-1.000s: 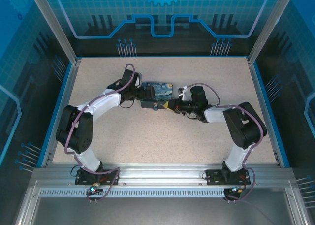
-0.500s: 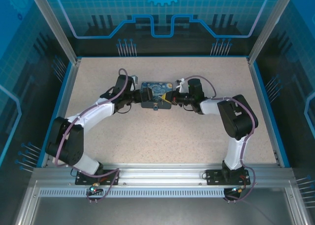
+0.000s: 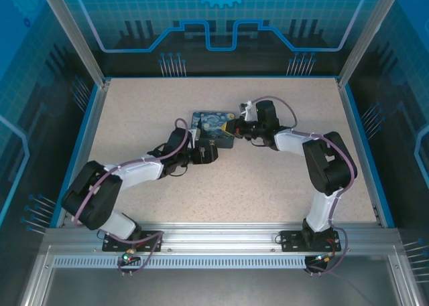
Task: Unlock the padlock with the key
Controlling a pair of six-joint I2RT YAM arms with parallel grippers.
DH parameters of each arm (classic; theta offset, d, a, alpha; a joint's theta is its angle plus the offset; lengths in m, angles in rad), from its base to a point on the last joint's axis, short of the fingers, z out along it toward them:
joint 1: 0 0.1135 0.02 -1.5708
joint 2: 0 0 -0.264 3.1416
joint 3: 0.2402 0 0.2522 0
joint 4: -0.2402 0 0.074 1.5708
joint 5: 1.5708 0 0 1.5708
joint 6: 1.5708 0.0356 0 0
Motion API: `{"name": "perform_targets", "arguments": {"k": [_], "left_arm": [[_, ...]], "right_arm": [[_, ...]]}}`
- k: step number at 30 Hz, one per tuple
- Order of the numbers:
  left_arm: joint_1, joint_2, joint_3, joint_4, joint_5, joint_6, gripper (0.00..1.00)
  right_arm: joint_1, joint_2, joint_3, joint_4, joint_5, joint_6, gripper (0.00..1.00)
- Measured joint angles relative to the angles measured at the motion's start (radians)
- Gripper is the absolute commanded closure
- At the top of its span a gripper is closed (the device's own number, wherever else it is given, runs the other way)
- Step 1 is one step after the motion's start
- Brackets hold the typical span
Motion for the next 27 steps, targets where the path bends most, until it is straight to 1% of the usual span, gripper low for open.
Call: {"name": "perform_targets", "arguments": {"k": [4,10,14,19,27], "left_arm": [[0.0,0.072,-0.021,0.132,0.002,0.011,0.09],[0.0,0.134,-0.021,0.261,0.005,0.064,0.15],[0.0,0.168,-0.02,0.313,0.003,0.101,0.2],[0.0,0.217,-0.02,0.378,-0.002,0.141,0.23],[0.0,0.259,-0.019,0.436,-0.014,0.195,0.26]], "right_arm": [[-0.005,-0.005,0.028,-0.056,0.031,-0.019,1.0],[-0.008,-0.005,0.047,-0.132,0.08,-0.031,1.0],[-0.012,-0.004,0.055,-0.159,0.103,-0.034,1.0],[-0.012,-0.002,0.056,-0.178,0.11,-0.034,1.0],[-0.011,0.007,0.06,-0.191,0.113,-0.034,1.0]]}}
